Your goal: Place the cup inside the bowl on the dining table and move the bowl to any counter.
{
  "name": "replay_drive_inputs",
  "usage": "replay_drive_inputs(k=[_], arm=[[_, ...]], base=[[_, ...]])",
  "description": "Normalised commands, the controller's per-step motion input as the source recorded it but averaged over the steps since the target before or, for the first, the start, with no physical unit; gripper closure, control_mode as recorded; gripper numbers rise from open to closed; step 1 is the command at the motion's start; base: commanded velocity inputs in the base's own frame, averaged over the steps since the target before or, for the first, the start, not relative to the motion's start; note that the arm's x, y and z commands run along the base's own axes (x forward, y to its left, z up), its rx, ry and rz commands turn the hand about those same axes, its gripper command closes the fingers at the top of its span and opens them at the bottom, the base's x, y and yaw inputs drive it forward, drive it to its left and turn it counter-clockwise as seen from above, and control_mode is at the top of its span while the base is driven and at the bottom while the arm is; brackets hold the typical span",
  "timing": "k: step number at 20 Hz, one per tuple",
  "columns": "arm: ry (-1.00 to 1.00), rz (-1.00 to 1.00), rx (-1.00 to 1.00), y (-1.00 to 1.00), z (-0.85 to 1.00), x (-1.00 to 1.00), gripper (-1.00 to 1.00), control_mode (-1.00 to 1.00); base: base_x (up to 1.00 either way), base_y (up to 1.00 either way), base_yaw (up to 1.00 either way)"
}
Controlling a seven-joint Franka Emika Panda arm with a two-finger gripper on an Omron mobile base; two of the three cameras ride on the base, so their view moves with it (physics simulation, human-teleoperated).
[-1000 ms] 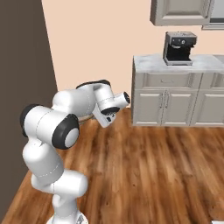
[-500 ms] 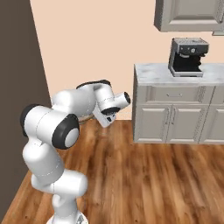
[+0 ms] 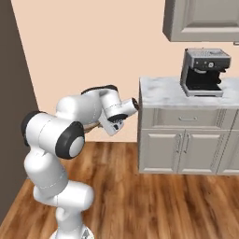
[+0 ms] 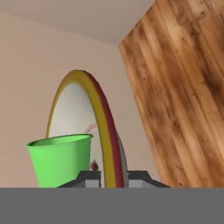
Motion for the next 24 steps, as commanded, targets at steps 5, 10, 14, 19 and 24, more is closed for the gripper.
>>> replay_drive_inputs(k=[5,10,14,19,24], arm=[[0.0,0.0,0.0,0.0,0.0,0.0,1.0,1.0],[0.0,0.0,0.0,0.0,0.0,0.0,1.0,1.0],[0.0,0.0,0.0,0.0,0.0,0.0,1.0,1.0],[0.0,0.0,0.0,0.0,0.0,0.0,1.0,1.0],[0.0,0.0,0.0,0.0,0.0,0.0,1.0,1.0]], base=[[0.8,-0.53,0.0],[0.24,-0.4,-0.01],[0.19,-0.42,-0.03],[0.52,-0.54,0.0],[0.43,-0.58,0.0]])
